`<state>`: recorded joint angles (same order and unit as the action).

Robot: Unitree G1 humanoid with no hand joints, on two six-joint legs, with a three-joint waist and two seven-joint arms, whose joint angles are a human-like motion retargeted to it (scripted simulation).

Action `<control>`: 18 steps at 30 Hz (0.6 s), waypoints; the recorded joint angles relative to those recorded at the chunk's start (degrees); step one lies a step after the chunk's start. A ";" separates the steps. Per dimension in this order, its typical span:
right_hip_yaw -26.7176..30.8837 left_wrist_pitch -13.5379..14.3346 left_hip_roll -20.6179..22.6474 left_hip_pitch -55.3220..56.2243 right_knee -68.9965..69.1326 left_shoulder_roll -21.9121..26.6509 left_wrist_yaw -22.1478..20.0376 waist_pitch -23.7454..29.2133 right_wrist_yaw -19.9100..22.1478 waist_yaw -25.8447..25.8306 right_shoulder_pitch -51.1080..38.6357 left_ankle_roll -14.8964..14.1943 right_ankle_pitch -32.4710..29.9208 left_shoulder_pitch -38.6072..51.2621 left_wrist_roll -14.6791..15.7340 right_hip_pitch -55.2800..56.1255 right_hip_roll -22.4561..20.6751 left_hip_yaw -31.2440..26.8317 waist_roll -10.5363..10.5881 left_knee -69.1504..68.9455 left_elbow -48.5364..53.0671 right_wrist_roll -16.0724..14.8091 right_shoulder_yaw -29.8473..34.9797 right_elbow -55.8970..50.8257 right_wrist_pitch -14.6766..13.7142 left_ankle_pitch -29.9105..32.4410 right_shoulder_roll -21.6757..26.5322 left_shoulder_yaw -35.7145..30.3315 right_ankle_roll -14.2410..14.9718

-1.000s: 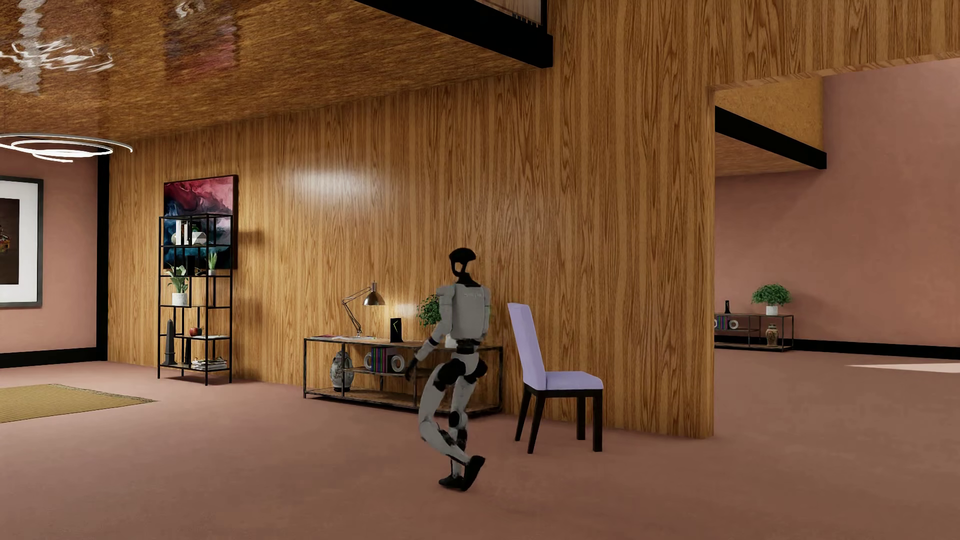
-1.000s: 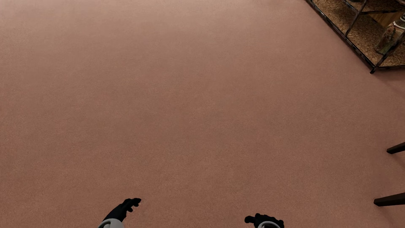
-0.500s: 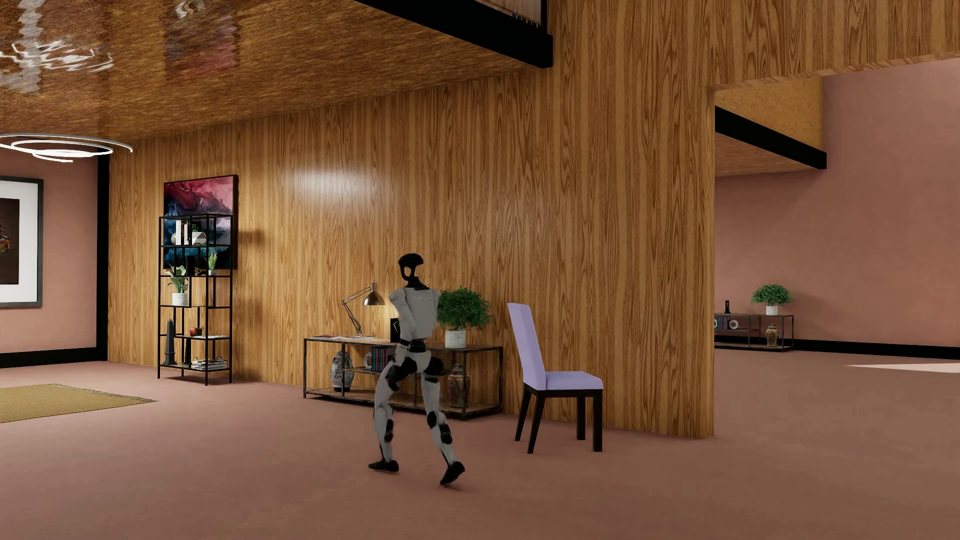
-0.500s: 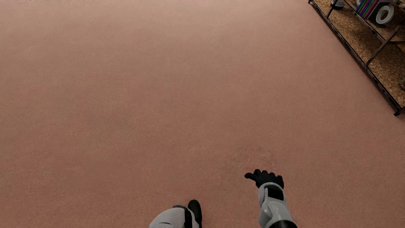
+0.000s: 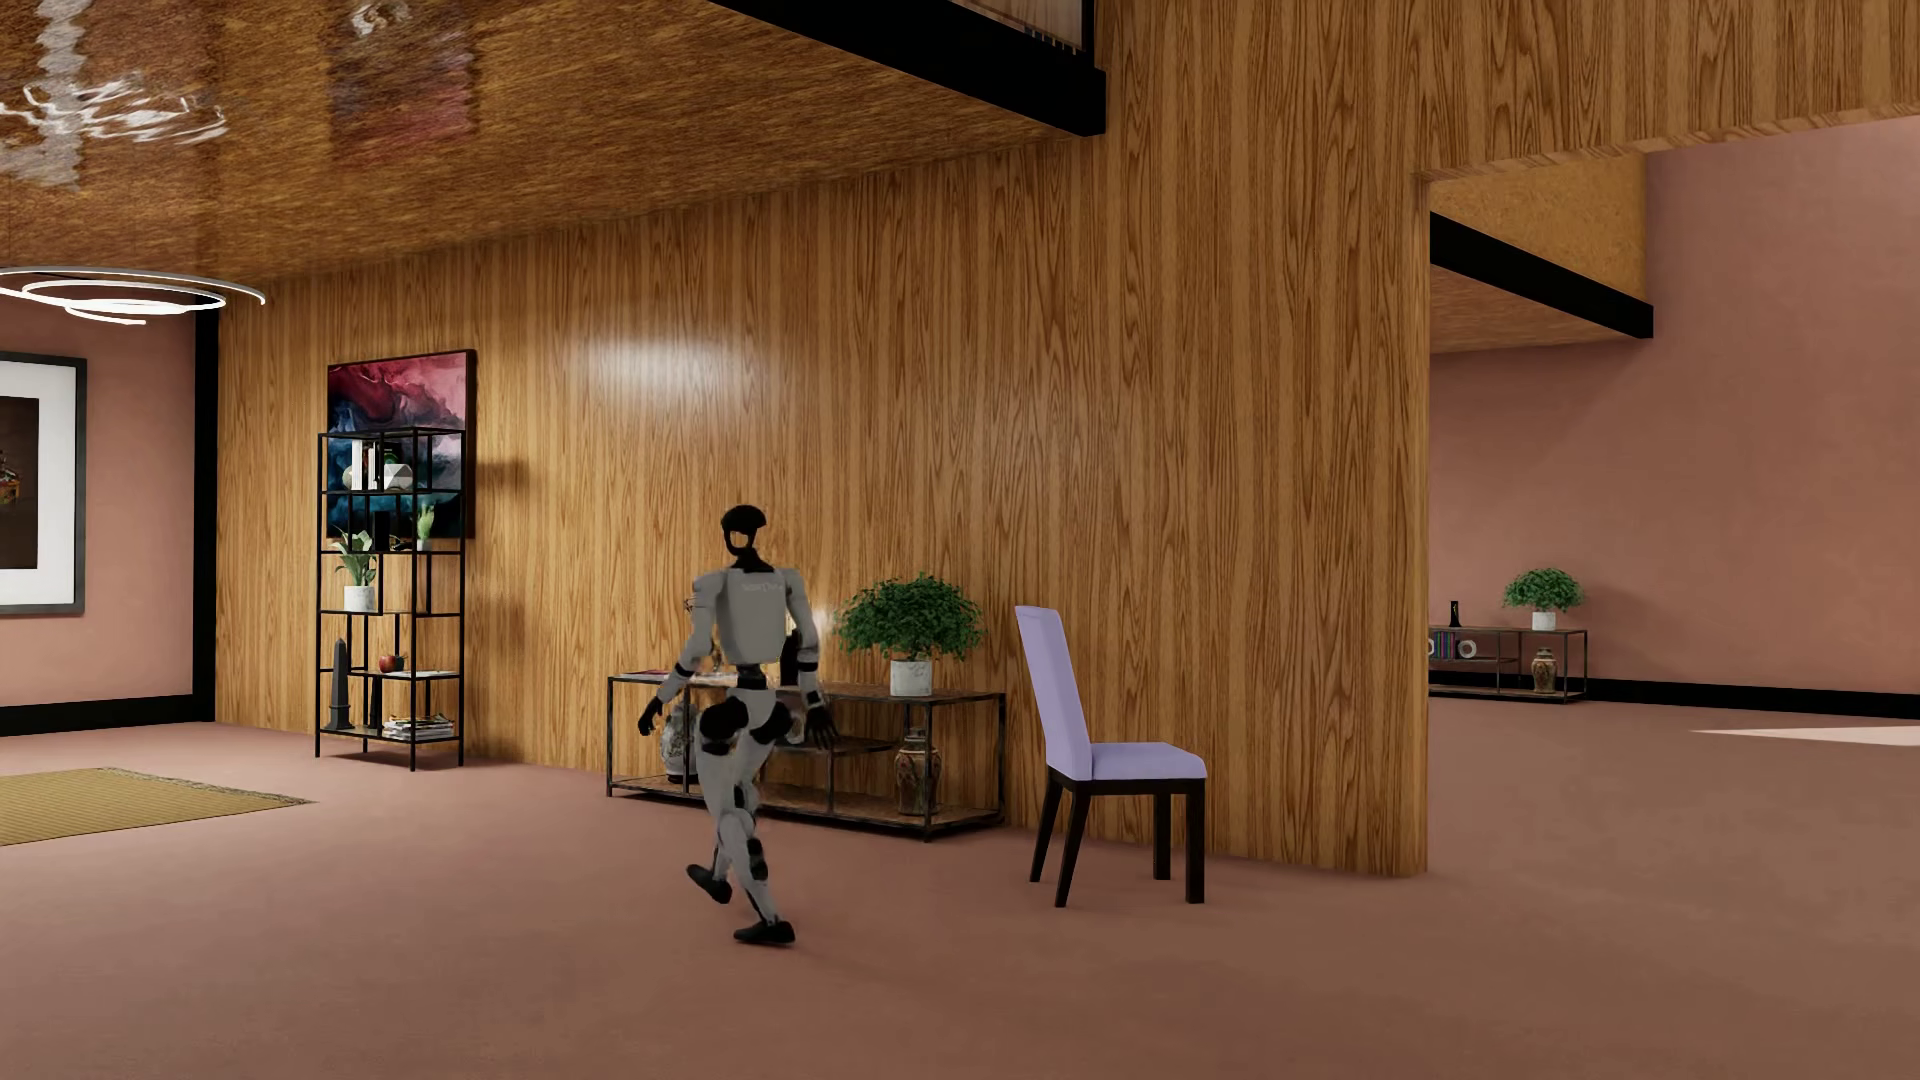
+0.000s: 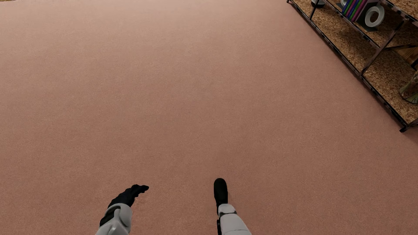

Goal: Walk to the shelves

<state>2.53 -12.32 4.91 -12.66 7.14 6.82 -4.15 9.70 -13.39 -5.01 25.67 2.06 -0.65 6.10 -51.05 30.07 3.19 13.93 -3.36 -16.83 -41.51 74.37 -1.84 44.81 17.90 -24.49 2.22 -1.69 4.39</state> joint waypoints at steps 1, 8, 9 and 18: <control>0.92 -0.52 -0.25 -2.76 -0.19 0.49 -0.89 0.11 -0.69 -0.03 -0.34 -1.04 1.09 0.91 0.62 1.04 -2.00 0.92 0.23 0.15 0.54 2.26 -0.40 -0.77 -1.16 -1.49 0.30 0.54 2.26; -8.93 -0.49 -15.99 4.79 28.02 0.20 1.25 1.81 9.71 -0.86 -5.95 -0.75 1.65 -5.13 1.09 -3.02 -4.80 -0.52 6.46 -44.22 3.22 -11.04 -16.00 -5.41 3.02 27.21 -7.53 -2.59 -7.07; -9.55 -0.60 -17.90 10.62 27.24 -0.37 1.71 1.96 8.09 -0.02 -9.48 0.89 3.92 -7.70 1.38 -6.34 -5.63 -1.90 7.53 -52.33 4.42 -8.35 -12.84 -1.63 4.02 24.05 -5.83 -1.97 -7.22; -9.45 -4.66 -14.49 40.30 10.67 -2.79 0.15 0.51 10.41 6.95 -36.40 -2.44 16.95 -26.77 5.98 -36.46 -10.33 -1.88 9.05 -9.90 3.22 -3.28 1.96 -6.62 -7.37 24.69 4.03 7.74 -6.53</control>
<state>-6.92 -16.99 -9.58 27.64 17.80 4.03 -4.00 10.21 -2.98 1.94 -10.73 -0.38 16.29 -20.67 -45.07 -6.38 -7.13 12.05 5.69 -26.73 -38.29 71.09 0.12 38.19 10.54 0.20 6.25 6.05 -2.14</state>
